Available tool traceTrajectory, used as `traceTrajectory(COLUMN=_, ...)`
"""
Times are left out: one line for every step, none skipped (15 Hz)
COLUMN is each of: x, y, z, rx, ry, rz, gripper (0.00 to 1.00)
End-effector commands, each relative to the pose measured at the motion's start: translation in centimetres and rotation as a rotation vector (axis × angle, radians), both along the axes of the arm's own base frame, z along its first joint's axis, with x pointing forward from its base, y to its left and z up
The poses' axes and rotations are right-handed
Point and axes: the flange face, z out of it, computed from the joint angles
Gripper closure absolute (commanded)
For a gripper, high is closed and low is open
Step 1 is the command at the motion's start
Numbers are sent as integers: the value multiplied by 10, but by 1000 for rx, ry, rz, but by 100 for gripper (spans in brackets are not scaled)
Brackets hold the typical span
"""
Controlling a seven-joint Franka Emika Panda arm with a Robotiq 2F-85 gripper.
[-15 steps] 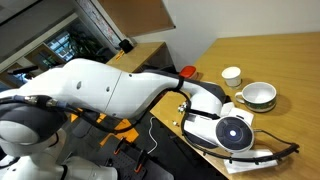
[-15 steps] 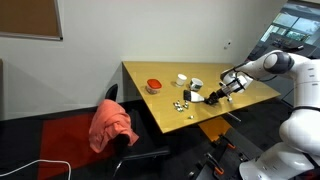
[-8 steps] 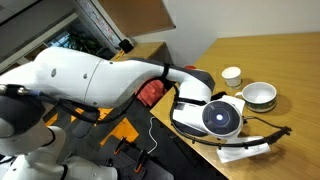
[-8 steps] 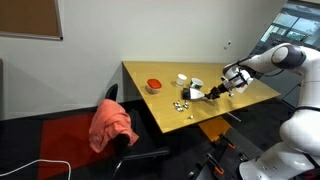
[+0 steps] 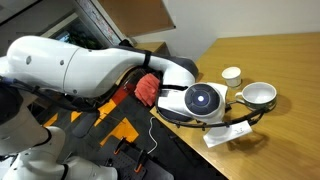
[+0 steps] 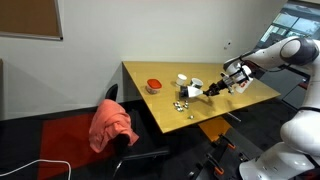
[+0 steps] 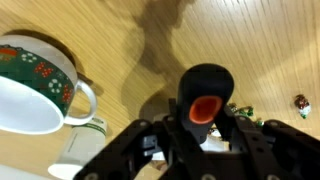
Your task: Pick up the brush and sweep the candy on the countertop.
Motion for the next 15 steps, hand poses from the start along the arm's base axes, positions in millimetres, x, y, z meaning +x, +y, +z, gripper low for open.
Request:
traceTrajectory(x=3, y=28, z=29, rx=16, ry=-44, rz=56, gripper=86)
traceTrajectory(x=8, y=35, z=33, rx=20, ry=-50, rz=67, gripper=86)
traceTrajectory(x=11, y=41, z=36, rx=25, ry=-51, rz=81, gripper=86)
traceTrajectory(x=17, y=49, z=39, rx=27, ry=-52, rz=99, gripper=86)
traceTrajectory(x=22, y=57, z=41, rx=29, ry=-50, rz=118, gripper=86)
traceTrajectory(x=27, y=65, z=41, rx=33, ry=-46, rz=139, gripper=86)
traceTrajectory(x=33, y=73, z=42, rx=33, ry=-43, rz=159, gripper=86)
traceTrajectory(x=39, y=83, z=41, rx=35, ry=-38, rz=181, gripper=86)
traceTrajectory(x=44, y=91, z=40, rx=35, ry=-35, rz=200, gripper=86)
traceTrajectory(x=50, y=100, z=38, rx=37, ry=-29, rz=224, gripper=86)
traceTrajectory(x=56, y=108, z=36, rx=38, ry=-25, rz=244, gripper=86)
traceTrajectory(x=60, y=117, z=35, rx=40, ry=-20, rz=263, gripper=86)
traceTrajectory(x=65, y=124, z=31, rx=46, ry=-15, rz=282, gripper=86)
traceTrajectory(x=67, y=131, z=28, rx=50, ry=-8, rz=299, gripper=86)
traceTrajectory(x=69, y=138, z=27, rx=52, ry=-1, rz=314, gripper=86)
